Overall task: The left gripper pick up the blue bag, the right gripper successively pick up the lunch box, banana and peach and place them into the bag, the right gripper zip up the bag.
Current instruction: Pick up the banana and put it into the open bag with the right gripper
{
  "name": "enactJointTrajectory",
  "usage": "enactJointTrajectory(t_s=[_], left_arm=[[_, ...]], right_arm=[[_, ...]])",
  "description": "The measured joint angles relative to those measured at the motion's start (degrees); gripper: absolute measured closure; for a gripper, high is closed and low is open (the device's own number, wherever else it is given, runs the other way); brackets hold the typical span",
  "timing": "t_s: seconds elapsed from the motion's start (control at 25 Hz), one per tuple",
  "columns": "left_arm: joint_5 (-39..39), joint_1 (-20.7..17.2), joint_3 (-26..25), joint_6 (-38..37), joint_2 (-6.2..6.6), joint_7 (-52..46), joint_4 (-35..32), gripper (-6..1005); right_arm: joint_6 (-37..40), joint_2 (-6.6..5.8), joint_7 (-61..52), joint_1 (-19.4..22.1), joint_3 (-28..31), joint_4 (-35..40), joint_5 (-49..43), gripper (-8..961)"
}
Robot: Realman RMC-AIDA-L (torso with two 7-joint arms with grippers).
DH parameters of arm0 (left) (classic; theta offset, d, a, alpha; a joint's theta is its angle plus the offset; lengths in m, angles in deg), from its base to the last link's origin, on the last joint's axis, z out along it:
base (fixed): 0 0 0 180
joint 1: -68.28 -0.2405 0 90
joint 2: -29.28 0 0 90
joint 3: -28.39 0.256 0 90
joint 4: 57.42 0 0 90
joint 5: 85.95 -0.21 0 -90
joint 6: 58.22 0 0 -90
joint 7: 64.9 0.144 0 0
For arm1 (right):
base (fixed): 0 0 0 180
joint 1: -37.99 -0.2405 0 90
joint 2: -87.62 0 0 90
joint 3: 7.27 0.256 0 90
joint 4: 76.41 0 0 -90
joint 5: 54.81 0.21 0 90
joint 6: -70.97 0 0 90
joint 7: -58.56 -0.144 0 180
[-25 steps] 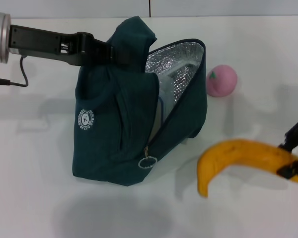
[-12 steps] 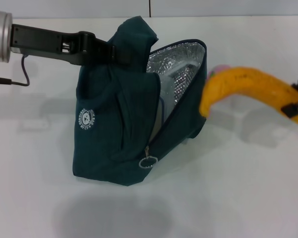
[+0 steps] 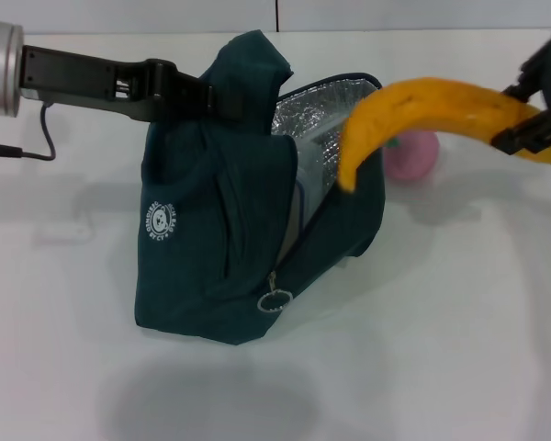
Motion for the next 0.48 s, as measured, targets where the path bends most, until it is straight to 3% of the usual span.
enactJointTrajectory(t_s=[0.16, 0.48], left_arm=[[0.0, -0.03, 0.0, 0.0, -0.01, 0.01, 0.13, 959], [0.0, 0.01, 0.05, 0.0, -0.07, 0.03, -0.05, 959]], right_arm=[[-1.35, 1.46, -0.23, -1.95, -3.48, -0.45, -2.66, 481], [-4.38, 2.59, -0.5, -5.32, -8.51, -2.84, -3.5, 477]])
